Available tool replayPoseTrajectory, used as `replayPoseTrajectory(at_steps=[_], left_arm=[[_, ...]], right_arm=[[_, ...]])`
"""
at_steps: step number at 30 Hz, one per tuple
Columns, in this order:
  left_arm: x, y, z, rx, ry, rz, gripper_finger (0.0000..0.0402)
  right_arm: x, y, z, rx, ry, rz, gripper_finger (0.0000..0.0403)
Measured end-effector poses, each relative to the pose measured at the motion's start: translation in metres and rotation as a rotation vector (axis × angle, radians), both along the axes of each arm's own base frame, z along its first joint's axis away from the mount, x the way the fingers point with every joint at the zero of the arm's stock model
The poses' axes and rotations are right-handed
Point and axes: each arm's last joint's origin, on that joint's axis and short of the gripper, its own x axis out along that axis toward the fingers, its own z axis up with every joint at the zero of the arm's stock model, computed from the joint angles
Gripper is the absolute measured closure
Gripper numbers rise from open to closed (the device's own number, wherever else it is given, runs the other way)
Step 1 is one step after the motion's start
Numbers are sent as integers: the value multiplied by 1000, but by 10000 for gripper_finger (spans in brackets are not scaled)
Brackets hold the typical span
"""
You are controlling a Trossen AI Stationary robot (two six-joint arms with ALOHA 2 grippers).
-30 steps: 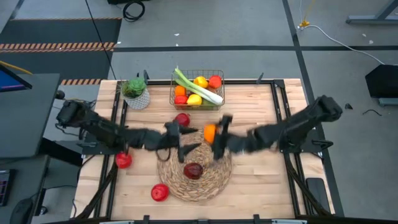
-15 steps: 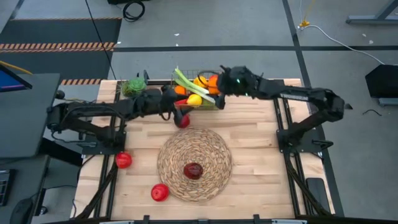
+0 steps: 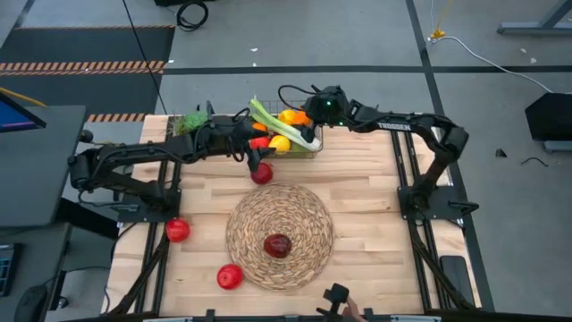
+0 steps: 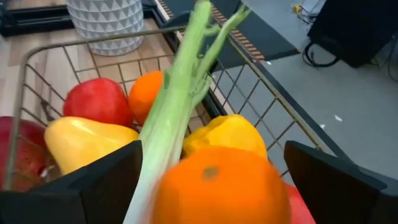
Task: Build produce basket
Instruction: Put the apple into the wire basket
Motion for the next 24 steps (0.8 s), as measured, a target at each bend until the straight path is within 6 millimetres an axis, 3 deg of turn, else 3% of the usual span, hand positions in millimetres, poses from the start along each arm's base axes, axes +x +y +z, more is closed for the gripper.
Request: replayPoseTrajectory(at_steps=[6, 24], left_arm=[[0, 0, 0, 6, 0, -1, 88], [0, 0, 0, 8, -4, -1, 88]], right_arm=[[2, -4, -5, 12, -17, 0, 6], [20, 14, 7, -25, -144, 86, 6]])
